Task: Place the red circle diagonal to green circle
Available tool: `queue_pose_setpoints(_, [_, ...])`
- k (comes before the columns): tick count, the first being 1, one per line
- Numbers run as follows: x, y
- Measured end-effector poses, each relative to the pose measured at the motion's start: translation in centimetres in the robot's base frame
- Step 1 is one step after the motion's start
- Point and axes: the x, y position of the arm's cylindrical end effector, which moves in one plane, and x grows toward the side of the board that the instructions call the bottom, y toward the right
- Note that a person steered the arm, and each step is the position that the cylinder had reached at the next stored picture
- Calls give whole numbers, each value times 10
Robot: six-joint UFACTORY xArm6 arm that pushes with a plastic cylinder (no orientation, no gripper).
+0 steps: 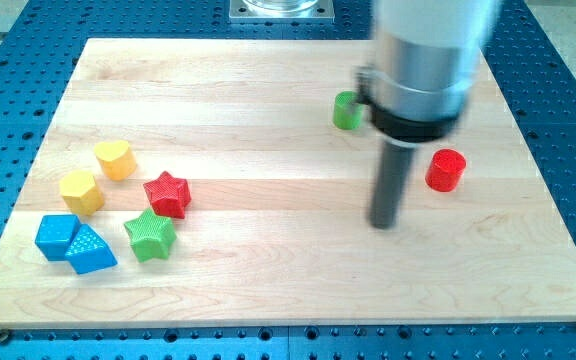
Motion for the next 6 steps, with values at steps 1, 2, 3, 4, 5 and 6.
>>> queue_pose_setpoints(1, [-12,123])
queue_pose_setpoints(2, [-62,182])
queue_pose_setpoints(3, [-48,25])
queue_pose_setpoints(4, [-30,-6])
queue_pose_setpoints(5, [-32,-6])
queue_pose_setpoints(6, [-50,-6])
